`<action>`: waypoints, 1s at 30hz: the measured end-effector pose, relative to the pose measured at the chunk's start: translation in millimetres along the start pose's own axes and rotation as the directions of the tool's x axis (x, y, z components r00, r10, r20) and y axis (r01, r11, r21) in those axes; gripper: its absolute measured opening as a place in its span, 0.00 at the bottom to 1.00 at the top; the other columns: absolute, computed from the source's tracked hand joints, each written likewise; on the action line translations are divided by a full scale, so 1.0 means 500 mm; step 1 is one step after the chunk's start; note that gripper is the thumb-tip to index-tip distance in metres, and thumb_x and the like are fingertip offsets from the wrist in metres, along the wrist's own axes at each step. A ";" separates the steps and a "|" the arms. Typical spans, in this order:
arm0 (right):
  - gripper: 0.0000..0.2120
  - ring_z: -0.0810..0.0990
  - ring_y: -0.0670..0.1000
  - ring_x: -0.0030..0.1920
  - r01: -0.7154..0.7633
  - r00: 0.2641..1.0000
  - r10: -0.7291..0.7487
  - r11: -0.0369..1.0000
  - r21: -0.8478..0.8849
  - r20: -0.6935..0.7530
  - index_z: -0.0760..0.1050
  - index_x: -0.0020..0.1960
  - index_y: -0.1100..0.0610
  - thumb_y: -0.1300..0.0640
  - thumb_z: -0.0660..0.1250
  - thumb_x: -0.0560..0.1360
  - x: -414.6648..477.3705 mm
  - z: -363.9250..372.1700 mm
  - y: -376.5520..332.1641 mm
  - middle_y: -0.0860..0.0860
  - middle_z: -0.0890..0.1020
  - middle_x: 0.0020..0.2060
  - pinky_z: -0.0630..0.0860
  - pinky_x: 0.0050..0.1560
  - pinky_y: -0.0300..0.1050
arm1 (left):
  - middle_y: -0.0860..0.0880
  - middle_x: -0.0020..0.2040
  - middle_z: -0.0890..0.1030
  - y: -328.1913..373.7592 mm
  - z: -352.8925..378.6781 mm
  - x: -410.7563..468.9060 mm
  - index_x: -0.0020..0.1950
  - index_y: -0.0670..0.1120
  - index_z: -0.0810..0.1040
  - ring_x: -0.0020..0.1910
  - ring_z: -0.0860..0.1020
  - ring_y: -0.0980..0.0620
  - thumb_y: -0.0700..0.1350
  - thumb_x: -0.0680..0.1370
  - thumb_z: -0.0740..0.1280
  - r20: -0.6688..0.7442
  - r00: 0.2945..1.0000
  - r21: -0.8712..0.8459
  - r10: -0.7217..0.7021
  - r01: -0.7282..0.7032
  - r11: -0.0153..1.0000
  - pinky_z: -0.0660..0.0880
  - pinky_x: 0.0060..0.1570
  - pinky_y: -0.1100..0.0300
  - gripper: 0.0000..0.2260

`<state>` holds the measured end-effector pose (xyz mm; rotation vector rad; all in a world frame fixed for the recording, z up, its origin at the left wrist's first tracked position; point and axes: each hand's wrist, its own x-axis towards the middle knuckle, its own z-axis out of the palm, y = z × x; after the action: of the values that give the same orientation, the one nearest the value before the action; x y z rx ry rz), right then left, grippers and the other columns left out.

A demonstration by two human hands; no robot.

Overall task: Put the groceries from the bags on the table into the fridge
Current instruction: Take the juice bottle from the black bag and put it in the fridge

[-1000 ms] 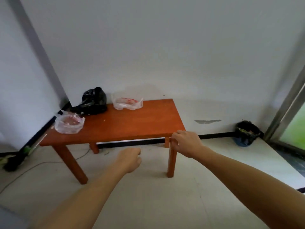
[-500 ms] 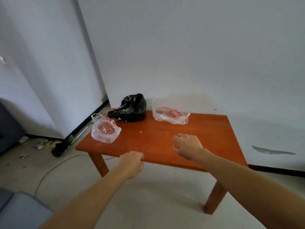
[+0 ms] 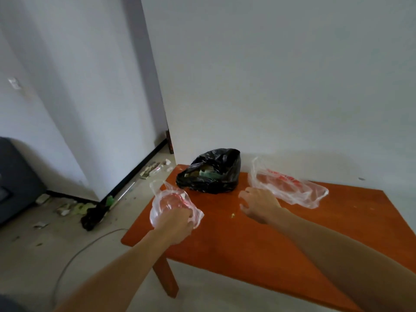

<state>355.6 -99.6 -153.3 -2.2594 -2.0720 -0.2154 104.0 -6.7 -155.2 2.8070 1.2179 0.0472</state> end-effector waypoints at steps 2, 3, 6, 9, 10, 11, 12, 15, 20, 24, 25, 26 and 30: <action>0.14 0.78 0.50 0.49 -0.016 1.000 0.016 1.000 0.001 -0.010 0.72 0.61 0.52 0.48 0.56 0.80 0.090 0.006 -0.010 0.50 0.77 0.53 0.73 0.43 0.43 | 0.52 0.50 0.81 -0.071 -0.009 0.084 0.56 0.51 0.78 0.47 0.80 0.52 0.52 0.79 0.60 -0.033 0.999 0.037 0.012 -0.011 0.999 0.78 0.49 0.56 0.11; 0.14 0.78 0.50 0.48 -0.016 1.000 0.016 1.000 0.014 -0.022 0.72 0.60 0.52 0.48 0.56 0.80 0.106 0.002 -0.014 0.50 0.77 0.53 0.73 0.42 0.42 | 0.52 0.48 0.82 -0.087 -0.016 0.107 0.56 0.51 0.79 0.44 0.81 0.53 0.51 0.78 0.62 -0.047 0.999 0.042 0.016 -0.014 0.999 0.79 0.47 0.57 0.10; 0.14 0.78 0.50 0.47 -0.020 1.000 0.020 1.000 0.023 0.007 0.73 0.59 0.52 0.48 0.56 0.79 0.188 0.037 -0.022 0.49 0.77 0.50 0.73 0.44 0.45 | 0.53 0.48 0.83 -0.146 -0.014 0.194 0.58 0.51 0.78 0.41 0.81 0.54 0.49 0.77 0.64 -0.026 1.000 0.006 0.007 -0.007 1.000 0.80 0.42 0.57 0.10; 0.15 0.79 0.51 0.50 -0.015 0.998 0.016 1.000 -0.017 0.065 0.73 0.61 0.52 0.48 0.56 0.80 0.265 0.066 -0.013 0.49 0.78 0.51 0.73 0.57 0.54 | 0.53 0.48 0.82 -0.180 0.005 0.282 0.55 0.50 0.79 0.43 0.81 0.55 0.48 0.77 0.63 0.005 1.000 -0.054 0.005 -0.005 0.999 0.80 0.41 0.58 0.09; 0.15 0.78 0.51 0.52 -0.006 0.998 0.008 1.000 -0.023 0.070 0.73 0.62 0.52 0.48 0.55 0.80 0.292 0.073 -0.006 0.49 0.78 0.52 0.72 0.58 0.54 | 0.53 0.48 0.82 -0.191 0.012 0.313 0.53 0.50 0.79 0.43 0.81 0.54 0.48 0.77 0.63 0.018 1.000 -0.062 0.009 -0.008 0.998 0.79 0.42 0.57 0.09; 0.15 0.78 0.51 0.54 0.008 0.998 -0.007 1.000 -0.024 0.069 0.72 0.63 0.52 0.48 0.55 0.81 0.321 0.081 0.001 0.50 0.77 0.54 0.72 0.56 0.53 | 0.52 0.47 0.81 -0.202 0.019 0.345 0.52 0.50 0.79 0.43 0.80 0.54 0.48 0.77 0.62 0.032 0.999 -0.065 0.008 -0.006 0.998 0.79 0.42 0.56 0.08; 0.15 0.77 0.51 0.56 0.026 0.998 -0.025 0.999 -0.021 0.059 0.72 0.63 0.53 0.49 0.55 0.81 0.351 0.091 0.007 0.50 0.77 0.55 0.72 0.54 0.52 | 0.52 0.45 0.81 -0.213 0.026 0.375 0.51 0.50 0.79 0.41 0.79 0.53 0.48 0.77 0.62 0.041 0.999 -0.063 0.004 -0.001 0.998 0.79 0.42 0.56 0.08; 0.15 0.76 0.52 0.56 0.103 0.993 -0.103 0.995 0.012 0.060 0.72 0.63 0.54 0.50 0.55 0.81 0.444 0.130 0.020 0.52 0.77 0.57 0.75 0.49 0.47 | 0.51 0.42 0.80 -0.246 0.051 0.466 0.48 0.50 0.78 0.38 0.78 0.52 0.48 0.76 0.61 0.034 0.999 -0.086 -0.019 0.022 0.996 0.78 0.38 0.56 0.07; 0.12 0.78 0.57 0.54 0.278 0.960 -0.278 0.960 -0.007 0.026 0.77 0.56 0.60 0.55 0.61 0.77 0.601 0.217 0.016 0.57 0.80 0.53 0.76 0.46 0.50 | 0.48 0.46 0.81 -0.303 0.087 0.602 0.52 0.49 0.78 0.44 0.79 0.47 0.49 0.77 0.62 0.063 0.998 -0.095 -0.018 0.024 0.995 0.78 0.42 0.53 0.09; 0.10 0.73 0.60 0.63 0.371 0.927 -0.354 0.915 -0.162 0.121 0.79 0.54 0.59 0.56 0.67 0.75 0.711 0.263 0.003 0.58 0.79 0.56 0.73 0.57 0.58 | 0.48 0.48 0.80 -0.349 0.130 0.669 0.53 0.47 0.78 0.46 0.79 0.46 0.47 0.77 0.61 0.083 0.996 -0.141 -0.041 0.052 0.989 0.78 0.44 0.52 0.09; 0.11 0.68 0.62 0.68 0.376 0.923 -0.344 0.901 -0.216 0.173 0.79 0.56 0.58 0.57 0.66 0.76 0.736 0.273 0.005 0.59 0.77 0.61 0.69 0.63 0.61 | 0.48 0.48 0.80 -0.358 0.142 0.685 0.53 0.47 0.78 0.46 0.79 0.46 0.47 0.78 0.61 0.100 0.995 -0.135 -0.027 0.041 0.990 0.77 0.43 0.52 0.09; 0.12 0.63 0.62 0.71 0.373 0.920 -0.320 0.890 -0.263 0.225 0.79 0.58 0.57 0.57 0.66 0.76 0.762 0.284 0.014 0.59 0.75 0.64 0.64 0.66 0.64 | 0.48 0.47 0.80 -0.365 0.153 0.704 0.52 0.47 0.78 0.46 0.79 0.46 0.46 0.78 0.60 0.111 0.994 -0.130 -0.010 0.024 0.991 0.77 0.43 0.53 0.08; 0.11 0.66 0.61 0.67 0.227 0.908 -0.078 0.917 -0.328 0.412 0.78 0.58 0.56 0.58 0.67 0.76 0.823 0.317 0.097 0.56 0.76 0.61 0.59 0.68 0.66 | 0.48 0.48 0.78 -0.375 0.197 0.787 0.53 0.48 0.77 0.46 0.79 0.47 0.45 0.80 0.58 0.151 0.981 -0.119 0.125 -0.107 0.987 0.78 0.43 0.52 0.09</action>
<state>446.8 324.6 -246.4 -2.5167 -2.6182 -0.1869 242.7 402.1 -271.3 2.7231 0.9856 -0.0961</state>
